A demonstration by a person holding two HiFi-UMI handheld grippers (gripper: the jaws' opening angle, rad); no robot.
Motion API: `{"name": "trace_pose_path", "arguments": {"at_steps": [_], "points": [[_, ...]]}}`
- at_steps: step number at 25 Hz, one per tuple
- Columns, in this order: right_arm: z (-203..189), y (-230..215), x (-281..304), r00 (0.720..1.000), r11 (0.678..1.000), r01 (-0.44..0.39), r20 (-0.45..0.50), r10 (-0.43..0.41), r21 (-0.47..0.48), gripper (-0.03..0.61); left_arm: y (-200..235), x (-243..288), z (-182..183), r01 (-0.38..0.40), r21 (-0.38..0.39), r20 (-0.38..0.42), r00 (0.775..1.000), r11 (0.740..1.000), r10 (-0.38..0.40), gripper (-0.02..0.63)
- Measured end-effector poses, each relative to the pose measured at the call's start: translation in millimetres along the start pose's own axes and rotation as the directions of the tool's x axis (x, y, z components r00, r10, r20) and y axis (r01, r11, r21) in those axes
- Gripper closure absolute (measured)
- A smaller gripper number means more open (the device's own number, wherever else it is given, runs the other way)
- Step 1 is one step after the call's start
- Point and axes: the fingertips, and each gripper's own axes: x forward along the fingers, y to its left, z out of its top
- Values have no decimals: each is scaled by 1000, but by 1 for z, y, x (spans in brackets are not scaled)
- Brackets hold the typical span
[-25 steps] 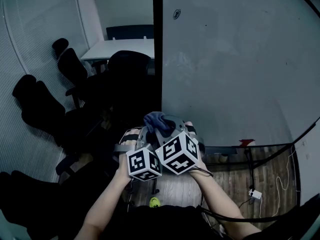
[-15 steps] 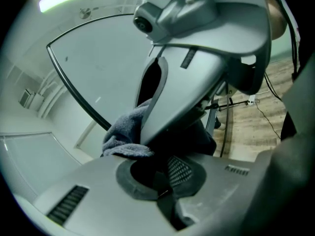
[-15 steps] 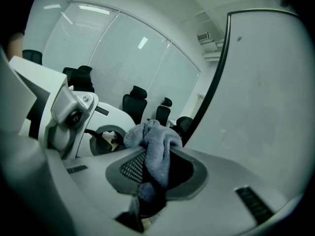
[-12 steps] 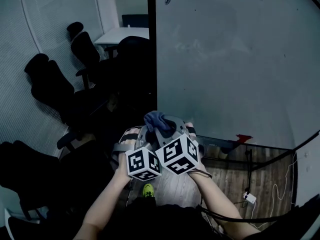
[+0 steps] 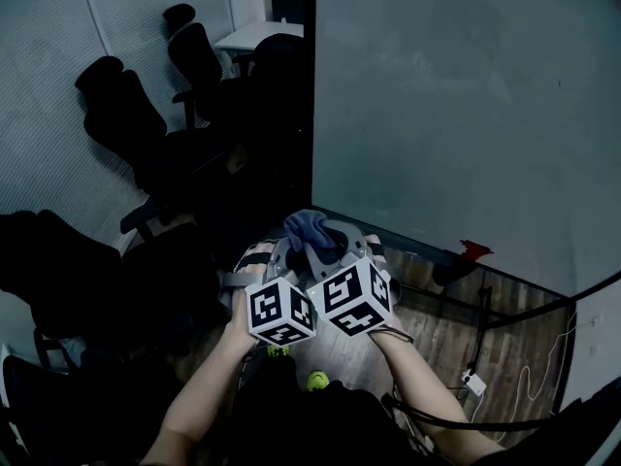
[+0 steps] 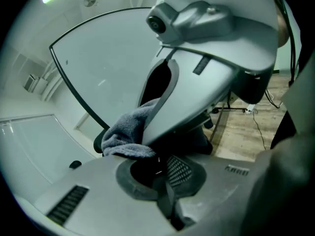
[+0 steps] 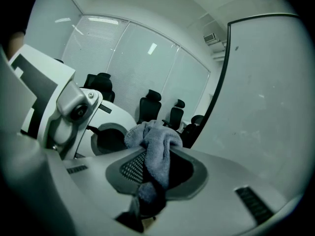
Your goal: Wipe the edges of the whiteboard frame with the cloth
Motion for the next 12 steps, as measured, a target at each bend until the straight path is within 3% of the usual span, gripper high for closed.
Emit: {"name": "trace_pose_path", "arguments": {"at_steps": [12], "points": [[9, 30, 7, 999, 999, -29, -21, 30, 24, 485, -4, -22, -26, 35, -27, -34, 999, 999, -36, 598]]}}
